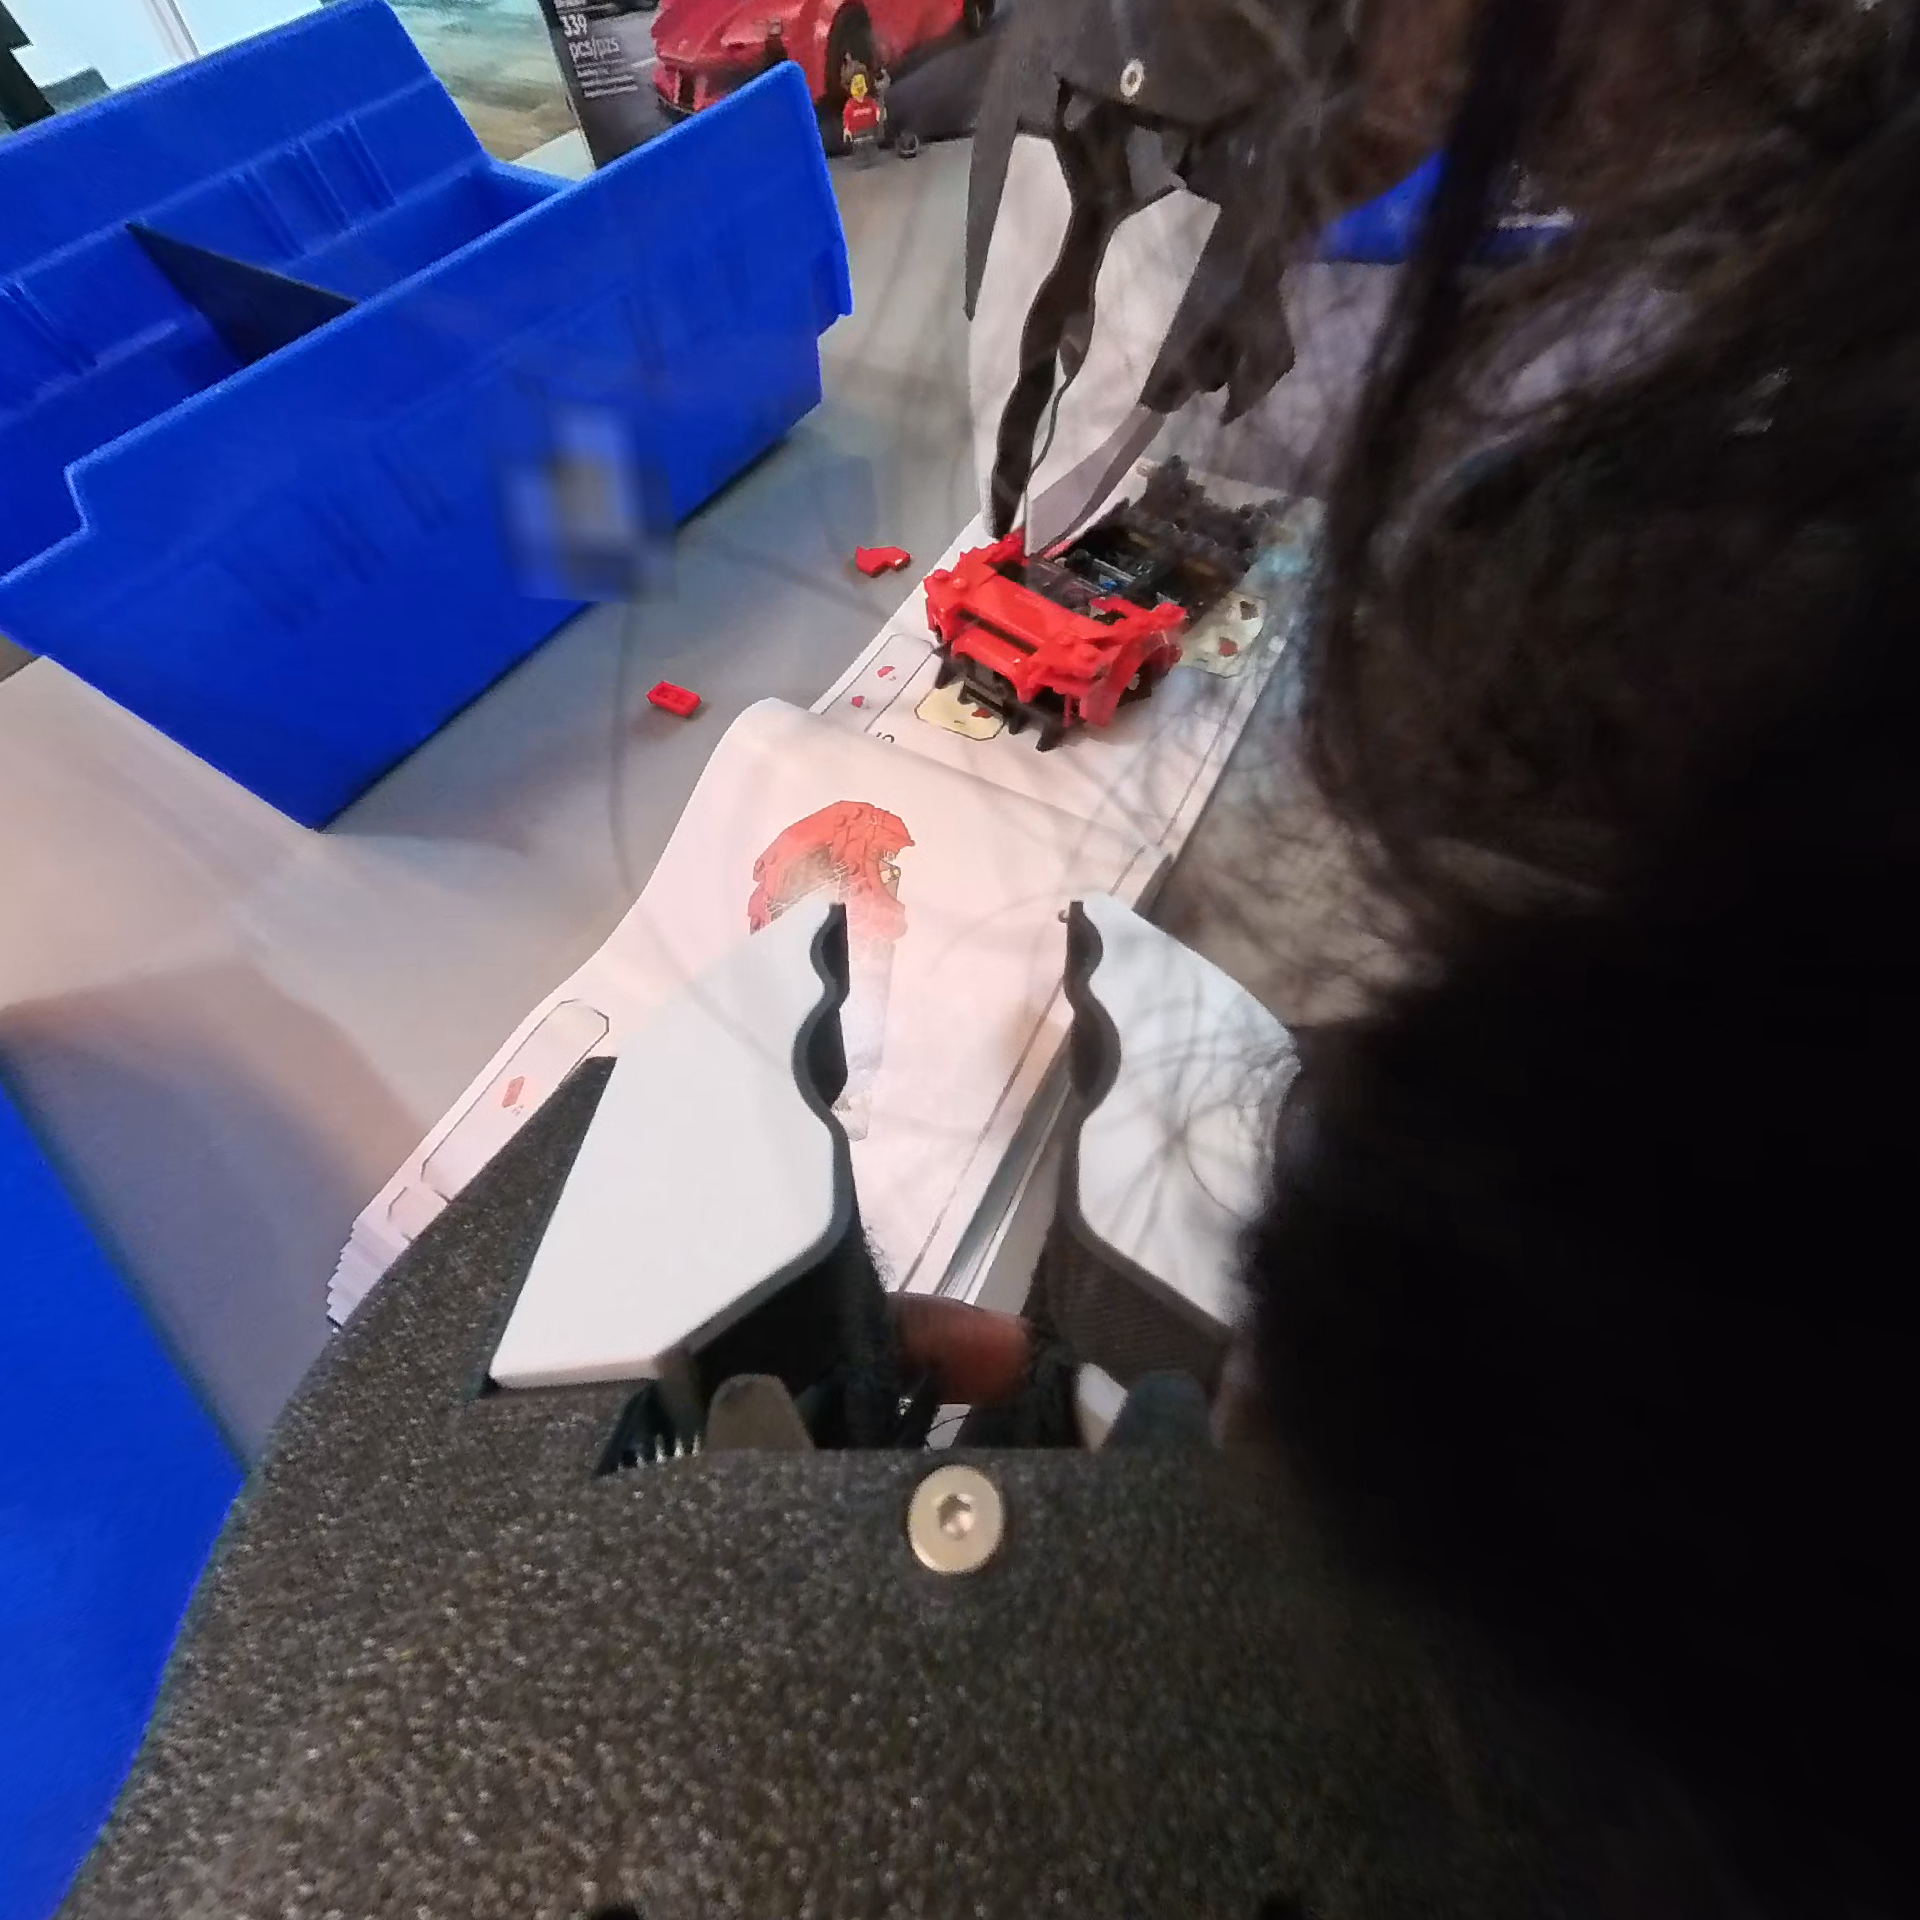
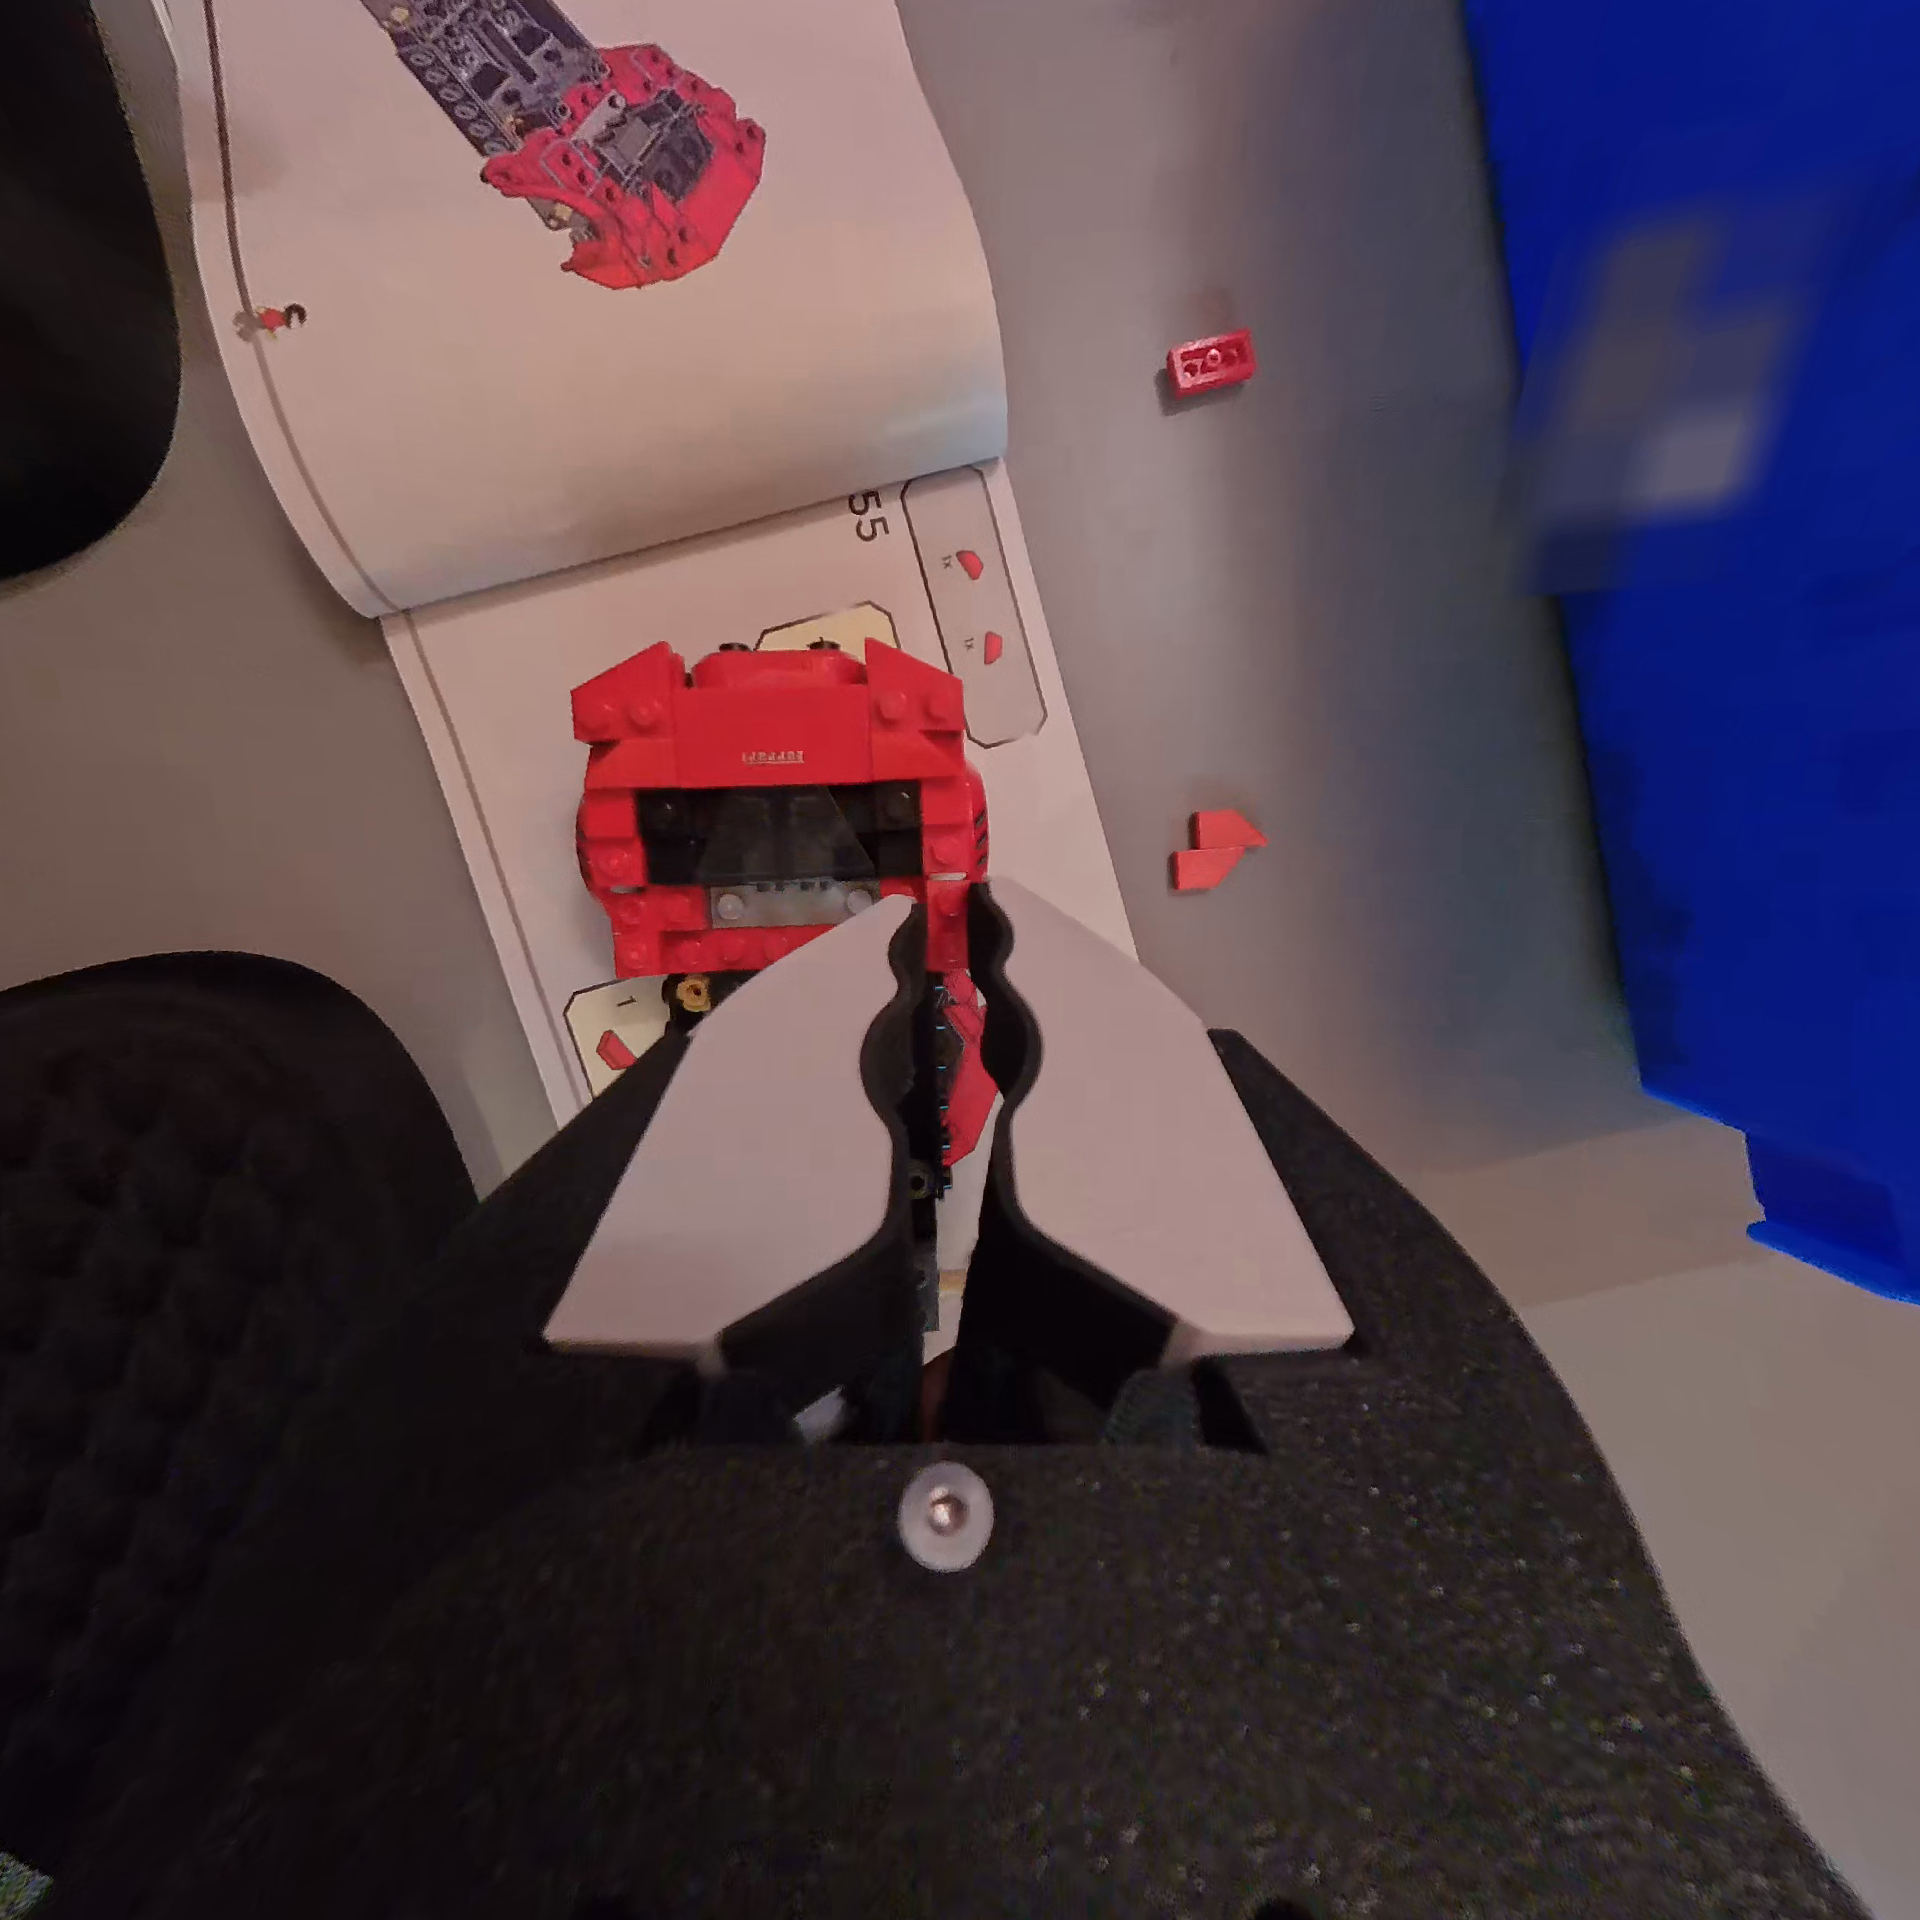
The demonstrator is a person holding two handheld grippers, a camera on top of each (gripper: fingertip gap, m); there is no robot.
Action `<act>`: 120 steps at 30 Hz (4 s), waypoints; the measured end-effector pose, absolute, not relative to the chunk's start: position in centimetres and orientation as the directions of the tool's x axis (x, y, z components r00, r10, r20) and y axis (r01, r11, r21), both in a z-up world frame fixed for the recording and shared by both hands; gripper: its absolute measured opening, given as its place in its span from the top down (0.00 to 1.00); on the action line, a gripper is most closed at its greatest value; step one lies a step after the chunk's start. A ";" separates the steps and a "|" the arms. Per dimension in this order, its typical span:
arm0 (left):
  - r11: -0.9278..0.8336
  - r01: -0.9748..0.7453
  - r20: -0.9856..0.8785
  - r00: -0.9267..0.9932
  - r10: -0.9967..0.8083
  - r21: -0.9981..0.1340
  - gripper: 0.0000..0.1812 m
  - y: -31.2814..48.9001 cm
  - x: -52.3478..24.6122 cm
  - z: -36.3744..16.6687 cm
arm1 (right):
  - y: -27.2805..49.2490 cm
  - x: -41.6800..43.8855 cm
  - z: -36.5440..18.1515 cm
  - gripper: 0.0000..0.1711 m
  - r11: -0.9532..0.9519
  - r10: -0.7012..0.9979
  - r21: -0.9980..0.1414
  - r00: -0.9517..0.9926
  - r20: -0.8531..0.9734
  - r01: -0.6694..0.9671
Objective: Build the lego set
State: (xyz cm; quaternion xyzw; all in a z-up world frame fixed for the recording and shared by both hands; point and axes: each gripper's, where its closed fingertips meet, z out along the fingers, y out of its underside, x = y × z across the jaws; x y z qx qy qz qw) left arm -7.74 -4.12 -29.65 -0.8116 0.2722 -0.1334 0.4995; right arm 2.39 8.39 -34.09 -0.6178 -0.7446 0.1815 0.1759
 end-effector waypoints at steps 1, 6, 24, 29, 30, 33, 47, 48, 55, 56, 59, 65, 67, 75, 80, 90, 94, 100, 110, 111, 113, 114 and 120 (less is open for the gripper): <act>-0.354 -0.308 -0.054 0.816 -0.575 -0.883 0.78 -4.1 -7.7 -29.7 | 8.4 2.4 -34.1 0.96 0.164 0.985 -0.491 -0.172 0.030 0.855; -0.354 -0.309 -0.055 0.815 -0.577 -0.883 0.78 -4.0 -7.8 -29.7 | 8.5 2.4 -34.1 0.95 0.139 0.988 -0.511 -0.155 0.011 0.848; -0.356 -0.316 -0.062 0.817 -0.574 -0.879 0.79 -4.1 -7.8 -29.7 | 8.4 2.7 -33.6 0.95 0.080 0.990 -0.547 -0.131 -0.055 0.833; -0.358 -0.317 -0.061 0.817 -0.573 -0.878 0.79 -4.1 -7.8 -29.8 | 8.3 2.5 -33.7 0.97 0.110 0.990 -0.554 -0.143 -0.016 0.825; -0.358 -0.317 -0.061 0.817 -0.573 -0.878 0.79 -4.1 -7.8 -29.8 | 8.3 2.4 -33.7 0.97 0.108 0.990 -0.554 -0.141 -0.018 0.825; -0.358 -0.318 -0.062 0.817 -0.574 -0.878 0.79 -4.1 -7.8 -29.8 | 8.2 2.4 -33.8 0.98 0.097 0.990 -0.556 -0.140 -0.036 0.825; -0.362 -0.322 -0.057 0.810 -0.584 -0.875 0.78 -4.0 -7.5 -30.0 | 8.2 2.5 -33.8 1.00 0.019 0.988 -0.564 -0.102 -0.117 0.825; -0.362 -0.322 -0.056 0.810 -0.584 -0.875 0.78 -4.0 -7.5 -30.1 | 8.2 2.5 -33.8 1.00 0.013 0.988 -0.565 -0.099 -0.121 0.825; -0.363 -0.324 -0.054 0.806 -0.590 -0.874 0.78 -3.9 -7.3 -30.2 | 8.3 2.5 -33.7 1.00 -0.036 0.985 -0.567 -0.067 -0.160 0.823; -0.364 -0.324 -0.053 0.805 -0.591 -0.873 0.78 -3.8 -7.3 -30.2 | 8.3 2.5 -33.7 0.99 -0.046 0.984 -0.567 -0.061 -0.167 0.822; -0.364 -0.333 -0.055 0.799 -0.598 -0.870 0.79 -3.8 -7.0 -30.3 | 8.3 2.5 -33.7 1.00 -0.080 0.980 -0.568 -0.040 -0.195 0.819; -0.363 -0.344 -0.056 0.789 -0.612 -0.866 0.79 -3.6 -6.5 -30.5 | 8.3 2.5 -33.7 1.00 -0.151 0.967 -0.560 0.003 -0.256 0.814; -0.360 -0.346 -0.056 0.785 -0.617 -0.866 0.79 -3.6 -6.4 -30.5 | 8.6 2.5 -33.7 1.00 -0.159 0.968 -0.561 0.015 -0.252 0.812; -0.353 -0.359 -0.062 0.772 -0.633 -0.864 0.79 -3.3 -5.8 -30.5 | 8.6 2.6 -33.7 1.00 -0.170 0.968 -0.560 0.032 -0.248 0.811; -0.347 -0.361 -0.061 0.764 -0.642 -0.866 0.79 -3.2 -5.3 -30.4 | 8.6 2.5 -33.7 1.00 -0.210 0.967 -0.544 0.091 -0.238 0.812; -0.334 -0.377 -0.070 0.746 -0.662 -0.864 0.79 -3.1 -4.6 -30.4 | 8.3 2.6 -33.0 0.97 -0.224 0.965 -0.579 0.094 -0.246 0.784; -0.334 -0.373 -0.070 0.751 -0.657 -0.865 0.79 -3.1 -4.7 -30.3 | 9.2 3.3 -33.0 1.00 -0.119 0.986 -0.587 0.027 -0.163 0.801; -0.330 -0.379 -0.072 0.744 -0.665 -0.865 0.79 -3.0 -4.4 -30.3 | 8.7 2.6 -33.4 1.00 -0.061 0.989 -0.581 -0.027 -0.142 0.812; -0.334 -0.383 -0.068 0.739 -0.670 -0.861 0.79 -2.9 -4.2 -30.6 | 8.2 2.6 -33.9 1.00 -0.083 0.988 -0.556 -0.004 -0.155 0.827; -0.335 -0.384 -0.068 0.738 -0.672 -0.860 0.79 -2.9 -4.1 -30.7 | 8.1 2.6 -33.9 1.00 -0.097 0.986 -0.558 0.002 -0.169 0.824; -0.337 -0.387 -0.068 0.736 -0.673 -0.858 0.79 -3.0 -4.1 -30.8 | 8.1 2.6 -33.8 1.00 -0.124 0.980 -0.566 0.011 -0.198 0.815; -0.337 -0.387 -0.068 0.736 -0.674 -0.858 0.79 -3.0 -4.1 -30.7 | 8.3 2.6 -33.6 1.00 -0.137 0.979 -0.574 0.021 -0.204 0.807; -0.323 -0.397 -0.080 0.727 -0.682 -0.859 0.79 -2.3 -3.7 -30.3 | 8.4 2.6 -33.7 1.00 -0.139 0.978 -0.566 0.025 -0.205 0.813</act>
